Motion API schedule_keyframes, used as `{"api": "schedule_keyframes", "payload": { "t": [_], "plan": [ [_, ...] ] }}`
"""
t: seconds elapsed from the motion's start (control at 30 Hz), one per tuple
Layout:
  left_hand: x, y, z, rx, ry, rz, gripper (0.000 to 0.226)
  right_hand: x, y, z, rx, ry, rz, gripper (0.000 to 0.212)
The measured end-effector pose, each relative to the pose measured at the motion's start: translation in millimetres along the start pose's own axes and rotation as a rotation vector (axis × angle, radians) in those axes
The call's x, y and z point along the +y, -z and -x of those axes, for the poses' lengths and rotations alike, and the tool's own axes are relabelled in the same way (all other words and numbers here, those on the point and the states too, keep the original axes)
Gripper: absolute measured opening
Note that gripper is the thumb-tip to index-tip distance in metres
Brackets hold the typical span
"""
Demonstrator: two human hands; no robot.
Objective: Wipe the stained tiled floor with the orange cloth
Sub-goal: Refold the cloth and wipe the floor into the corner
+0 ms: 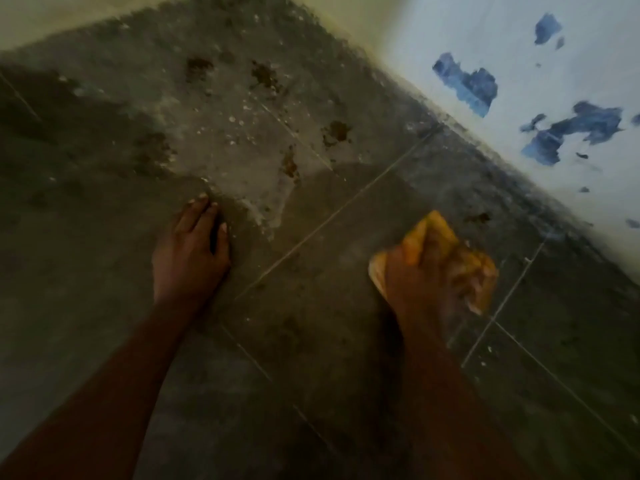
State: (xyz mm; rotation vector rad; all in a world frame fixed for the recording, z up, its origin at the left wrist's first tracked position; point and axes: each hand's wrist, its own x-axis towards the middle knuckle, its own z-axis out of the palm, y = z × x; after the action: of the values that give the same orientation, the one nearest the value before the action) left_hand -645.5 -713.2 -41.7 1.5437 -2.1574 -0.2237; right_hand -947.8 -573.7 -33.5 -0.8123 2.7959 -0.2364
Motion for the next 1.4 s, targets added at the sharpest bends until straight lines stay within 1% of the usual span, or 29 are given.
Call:
{"api": "schedule_keyframes", "payload": {
  "t": [0.03,0.07,0.13,0.2,0.23,0.27,0.3,0.33,0.4,0.43,0.47,0.5,0.57,0.63,0.7,0.73,0.77,0.83,0.87,0.97,1.0,1.03,1.07,1.13,1.17,1.23,1.3,1.37,1.4],
  "plan": [
    [0.6,-2.1,-0.3,-0.011,0.002,0.001,0.041,-25.7,-0.1,-11.2,-0.017,-0.098,-0.104,0.083],
    [-0.8,-2.1,-2.0,-0.014,0.015,-0.004,0.040,-50.4,-2.1,-13.1,-0.027,-0.088,-0.153,0.082],
    [-2.3,-0.6,-3.2,-0.011,0.028,-0.013,0.041,-61.3,-12.6,13.7,-0.019,0.146,-0.071,0.077],
    [-0.2,2.5,-1.1,-0.007,0.038,-0.007,0.040,-16.3,-21.9,73.1,0.017,0.544,0.135,0.074],
    [0.9,2.3,0.4,-0.003,0.038,-0.013,0.040,18.5,-22.1,103.7,0.015,0.698,0.228,0.073],
    [2.9,2.0,1.3,-0.001,0.044,-0.020,0.041,56.6,-21.9,116.2,0.027,0.781,0.278,0.075],
    [5.6,2.6,2.5,0.002,0.063,-0.032,0.043,90.5,-18.8,114.8,0.054,0.785,0.314,0.080],
    [9.2,2.4,3.6,0.002,0.087,-0.039,0.046,114.5,-15.4,99.3,0.030,0.688,0.343,0.084],
    [25.8,-0.6,11.1,-0.052,0.142,-0.057,0.059,125.9,-9.9,58.9,-0.004,0.322,0.294,0.080],
    [38.2,-4.3,17.6,-0.097,0.158,-0.074,0.066,115.2,-10.5,40.2,0.000,0.147,0.191,0.078],
    [52.0,-8.5,23.7,-0.130,0.160,-0.092,0.071,97.4,-8.0,26.4,0.012,0.036,0.088,0.078],
    [64.1,-12.8,29.9,-0.144,0.153,-0.100,0.073,77.6,-7.0,20.3,0.039,-0.002,0.042,0.079],
    [85.4,-20.9,39.4,-0.163,0.141,-0.121,0.074,50.5,-2.5,24.8,0.041,0.067,-0.004,0.076],
    [95.9,-23.7,41.6,-0.188,0.141,-0.129,0.075,52.2,-2.4,57.5,0.016,0.324,0.089,0.068],
    [96.3,-21.2,37.9,-0.184,0.143,-0.119,0.077,83.5,-5.7,99.5,-0.056,0.595,0.197,0.062],
    [95.9,-19.9,36.1,-0.182,0.141,-0.113,0.077,110.0,-9.2,112.4,-0.060,0.652,0.224,0.062],
    [93.8,-18.1,38.6,-0.180,0.144,-0.111,0.077,134.3,-7.1,118.5,-0.059,0.628,0.233,0.064],
    [94.6,-19.9,39.2,-0.165,0.132,-0.112,0.077,161.7,8.6,96.3,-0.020,0.444,0.234,0.076],
    [94.8,-23.3,40.6,-0.162,0.126,-0.121,0.076,161.8,11.2,77.1,0.001,0.339,0.228,0.076],
    [90.6,-30.8,41.8,-0.153,0.121,-0.118,0.076,91.4,11.1,0.2,0.038,-0.065,0.024,0.073],
    [88.6,-31.4,43.1,-0.150,0.115,-0.110,0.076,59.3,9.6,-10.4,0.077,-0.107,0.022,0.074],
    [89.6,-30.8,41.9,-0.142,0.110,-0.102,0.076,36.9,4.9,-13.6,0.152,-0.036,0.013,0.073],
    [87.6,-29.4,41.3,-0.140,0.102,-0.094,0.077,21.7,-1.9,-2.8,0.181,0.117,0.010,0.072],
    [87.1,-25.1,39.6,-0.134,0.099,-0.090,0.079,20.7,-5.6,40.7,0.087,0.411,0.002,0.068],
    [87.7,-24.0,40.8,-0.135,0.093,-0.094,0.080,34.4,-3.1,60.6,0.049,0.464,0.011,0.067],
    [88.8,-23.4,42.2,-0.126,0.093,-0.095,0.078,67.0,1.8,68.9,0.038,0.386,-0.003,0.067],
    [88.4,-28.1,40.9,-0.117,0.098,-0.104,0.074,74.6,1.5,43.7,0.096,0.181,0.001,0.070],
    [86.8,-32.6,40.7,-0.126,0.116,-0.119,0.072,44.3,-2.1,11.4,0.098,-0.005,-0.047,0.076],
    [87.4,-32.7,40.2,-0.135,0.124,-0.122,0.072,22.0,-2.3,3.7,0.087,-0.031,-0.068,0.079]
  ]
}}
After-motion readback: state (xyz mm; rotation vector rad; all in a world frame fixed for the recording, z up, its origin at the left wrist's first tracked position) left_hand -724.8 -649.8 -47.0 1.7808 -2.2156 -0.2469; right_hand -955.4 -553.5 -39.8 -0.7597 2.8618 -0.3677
